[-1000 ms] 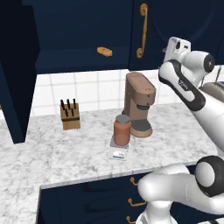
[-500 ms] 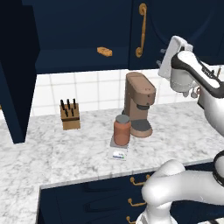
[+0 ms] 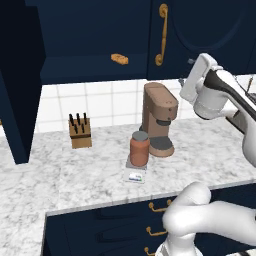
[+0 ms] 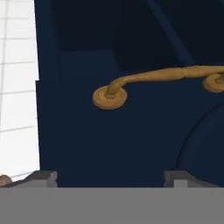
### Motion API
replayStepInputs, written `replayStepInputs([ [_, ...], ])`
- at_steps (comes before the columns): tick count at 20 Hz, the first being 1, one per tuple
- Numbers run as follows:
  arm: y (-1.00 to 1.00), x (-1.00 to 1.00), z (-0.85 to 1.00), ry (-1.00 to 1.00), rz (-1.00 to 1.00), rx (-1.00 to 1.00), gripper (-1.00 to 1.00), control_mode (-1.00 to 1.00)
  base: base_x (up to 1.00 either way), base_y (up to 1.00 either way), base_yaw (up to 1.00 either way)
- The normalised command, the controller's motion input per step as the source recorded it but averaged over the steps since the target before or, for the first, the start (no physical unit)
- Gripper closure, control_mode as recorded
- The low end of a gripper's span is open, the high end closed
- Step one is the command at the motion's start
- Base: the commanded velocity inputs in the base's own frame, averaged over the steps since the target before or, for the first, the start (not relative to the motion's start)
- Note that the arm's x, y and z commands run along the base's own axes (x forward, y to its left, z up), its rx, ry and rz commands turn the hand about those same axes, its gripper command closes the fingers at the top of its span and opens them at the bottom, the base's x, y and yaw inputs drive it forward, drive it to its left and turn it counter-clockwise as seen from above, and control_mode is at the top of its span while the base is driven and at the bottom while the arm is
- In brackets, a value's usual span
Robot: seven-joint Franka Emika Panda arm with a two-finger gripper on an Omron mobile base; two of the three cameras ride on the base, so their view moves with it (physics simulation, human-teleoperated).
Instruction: Pick the honey bottle and place it on the digital scale for weighing, and close the cabinet.
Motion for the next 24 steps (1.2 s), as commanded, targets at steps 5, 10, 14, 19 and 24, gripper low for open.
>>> replayStepInputs([
  [5, -0.04, -0.69, 0.42, -0.12, -0.01, -0.28, -1.0, -1.0, 0.0, 0.0, 0.0],
  [10, -0.03, -0.51, 0.01, -0.27, -0.12, -0.65, -1.0, -1.0, 0.0, 0.0, 0.0],
  [14, -0.01, -0.36, 0.0, -0.28, -0.13, -0.72, -1.0, -1.0, 0.0, 0.0, 0.0],
  [19, 0.0, -0.2, 0.16, -0.17, -0.11, -0.63, -1.0, -1.0, 0.0, 0.0, 0.0],
  [24, 0.12, -0.08, 0.19, 0.01, -0.09, -0.53, -1.0, -1.0, 0.0, 0.0, 0.0],
])
